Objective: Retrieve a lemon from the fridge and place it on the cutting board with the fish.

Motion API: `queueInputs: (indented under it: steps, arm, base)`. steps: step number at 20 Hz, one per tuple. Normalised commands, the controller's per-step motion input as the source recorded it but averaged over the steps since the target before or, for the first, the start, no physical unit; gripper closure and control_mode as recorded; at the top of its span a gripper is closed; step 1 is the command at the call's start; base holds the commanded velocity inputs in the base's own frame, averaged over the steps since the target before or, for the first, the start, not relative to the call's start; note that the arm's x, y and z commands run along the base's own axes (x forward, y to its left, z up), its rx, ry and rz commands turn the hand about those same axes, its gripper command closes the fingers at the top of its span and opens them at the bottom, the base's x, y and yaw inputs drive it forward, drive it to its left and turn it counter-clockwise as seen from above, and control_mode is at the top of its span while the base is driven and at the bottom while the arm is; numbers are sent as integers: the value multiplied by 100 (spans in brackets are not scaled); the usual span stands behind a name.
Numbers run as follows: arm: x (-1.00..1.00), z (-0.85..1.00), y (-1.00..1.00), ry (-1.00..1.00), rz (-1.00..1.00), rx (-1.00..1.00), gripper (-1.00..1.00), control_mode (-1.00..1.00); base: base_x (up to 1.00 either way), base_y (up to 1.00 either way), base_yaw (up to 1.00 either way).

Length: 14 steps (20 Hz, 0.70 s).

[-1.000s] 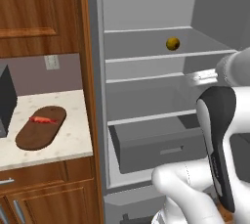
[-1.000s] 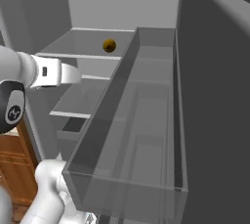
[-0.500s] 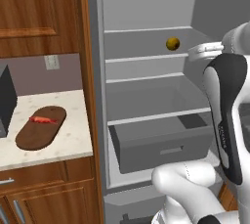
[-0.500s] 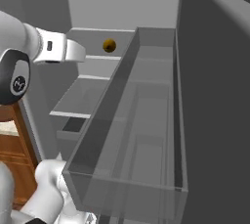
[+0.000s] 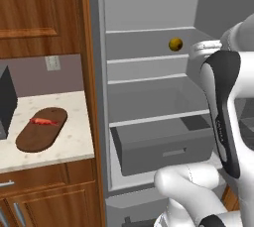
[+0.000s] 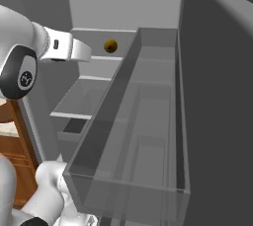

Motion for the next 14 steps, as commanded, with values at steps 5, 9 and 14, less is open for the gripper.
queueInputs:
  steps: [5,9,14]
  arm:
    - [49,1,0,-9,-12,6,-100,-100]
    - [14,8,-7,4,-1,6,-100,-100]
    - [11,-5,-4,0,6,2,-100,-100]
  base:
    - [0,0,0]
    - [0,0,0]
    - [0,0,0]
